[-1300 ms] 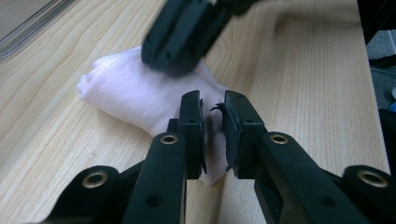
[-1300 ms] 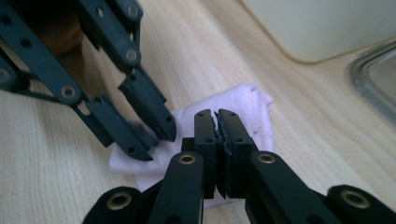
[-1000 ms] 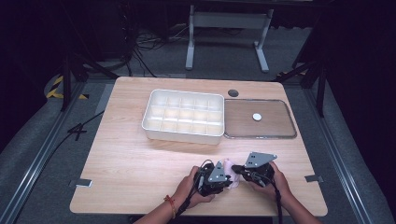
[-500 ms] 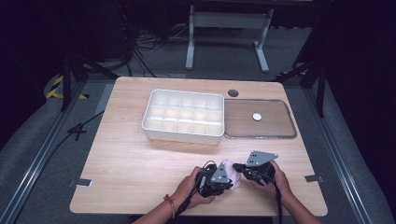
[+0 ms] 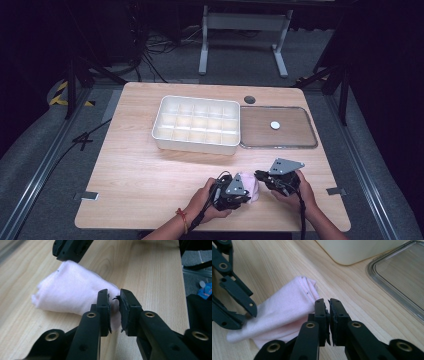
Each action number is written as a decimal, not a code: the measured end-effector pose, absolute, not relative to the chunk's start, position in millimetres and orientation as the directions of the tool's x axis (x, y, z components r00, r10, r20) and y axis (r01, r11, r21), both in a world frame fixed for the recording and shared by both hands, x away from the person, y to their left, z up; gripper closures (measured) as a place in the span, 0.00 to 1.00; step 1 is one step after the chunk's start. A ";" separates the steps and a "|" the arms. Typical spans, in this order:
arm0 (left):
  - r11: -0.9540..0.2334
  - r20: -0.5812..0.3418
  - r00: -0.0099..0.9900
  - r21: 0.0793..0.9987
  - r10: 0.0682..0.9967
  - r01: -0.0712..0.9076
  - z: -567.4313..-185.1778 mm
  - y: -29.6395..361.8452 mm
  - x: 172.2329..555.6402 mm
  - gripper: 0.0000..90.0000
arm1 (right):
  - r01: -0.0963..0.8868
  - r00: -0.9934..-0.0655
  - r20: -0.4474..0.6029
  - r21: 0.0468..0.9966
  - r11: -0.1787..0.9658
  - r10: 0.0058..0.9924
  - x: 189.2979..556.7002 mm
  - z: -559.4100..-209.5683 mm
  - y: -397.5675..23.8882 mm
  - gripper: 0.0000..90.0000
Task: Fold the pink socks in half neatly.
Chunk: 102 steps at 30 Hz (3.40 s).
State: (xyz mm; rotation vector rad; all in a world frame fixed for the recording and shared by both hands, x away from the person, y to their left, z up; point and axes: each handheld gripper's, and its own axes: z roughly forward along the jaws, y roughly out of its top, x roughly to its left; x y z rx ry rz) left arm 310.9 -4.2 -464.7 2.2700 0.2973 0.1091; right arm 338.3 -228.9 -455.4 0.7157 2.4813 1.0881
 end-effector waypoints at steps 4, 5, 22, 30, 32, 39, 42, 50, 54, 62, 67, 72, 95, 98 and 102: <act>-0.613 -0.019 0.964 0.769 0.265 0.184 -460.0 0.4 312.2 0.81 | 0.310 -0.810 -0.096 0.767 0.562 0.578 337.2 -451.1 -231.3 0.89; -0.604 -0.023 0.964 0.775 0.266 0.185 -459.1 1.4 312.8 0.80 | 0.310 -0.807 -0.094 0.773 0.554 0.583 336.8 -449.2 -232.2 0.87; -0.615 0.041 0.929 0.760 0.369 0.210 -439.7 60.5 317.1 0.66 | 0.322 -0.814 -0.027 0.810 0.490 0.580 327.8 -432.2 -219.5 0.59; -0.667 0.069 0.886 0.685 0.458 0.292 -455.0 124.7 310.6 0.55 | 0.358 -0.821 0.007 0.785 0.505 0.571 332.3 -439.9 -207.0 0.49; -0.659 0.059 0.875 0.683 0.481 0.316 -457.5 135.4 310.0 0.53 | 0.364 -0.822 0.005 0.774 0.518 0.570 334.4 -443.3 -203.5 0.49; -0.614 0.032 0.826 0.685 0.563 0.392 -466.2 186.2 304.5 0.46 | 0.403 -0.817 0.025 0.741 0.538 0.577 344.6 -456.2 -205.3 0.48; -0.616 0.033 0.814 0.672 0.580 0.412 -471.2 196.5 303.4 0.41 | 0.423 -0.816 0.043 0.725 0.544 0.577 347.5 -461.8 -206.7 0.47; -0.603 0.019 0.811 0.679 0.585 0.419 -477.5 207.4 303.1 0.34 | 0.455 -0.820 0.100 0.711 0.537 0.563 352.8 -469.6 -209.2 0.48; -0.575 -0.003 0.801 0.695 0.599 0.432 -480.8 209.4 304.8 0.30 | 0.510 -0.816 0.208 0.699 0.502 0.540 359.4 -474.7 -214.1 0.58; -0.550 -0.012 0.768 0.691 0.641 0.470 -482.8 207.6 307.3 0.17 | 0.524 -0.830 0.274 0.683 0.510 0.486 363.0 -474.5 -214.4 0.75; -0.542 -0.016 0.756 0.688 0.654 0.483 -483.0 205.2 307.1 0.16 | 0.491 -0.846 0.237 0.696 0.524 0.478 360.0 -471.9 -213.9 0.80; -0.542 -0.015 0.758 0.689 0.653 0.481 -483.0 205.3 307.4 0.16 | 0.477 -0.853 0.226 0.703 0.528 0.470 358.4 -469.6 -215.8 0.81; -0.557 -0.013 0.773 0.685 0.635 0.469 -482.8 206.1 309.8 0.15 | 0.363 -0.851 0.061 0.787 0.499 0.522 347.9 -443.1 -235.2 0.81; -0.558 -0.013 0.773 0.684 0.634 0.469 -482.8 206.2 309.9 0.15 | 0.364 -0.845 0.058 0.792 0.491 0.532 347.6 -441.4 -237.6 0.81; -0.556 -0.014 0.772 0.686 0.635 0.470 -482.9 206.1 309.7 0.15 | 0.354 -0.835 0.044 0.806 0.474 0.548 348.8 -437.5 -242.5 0.81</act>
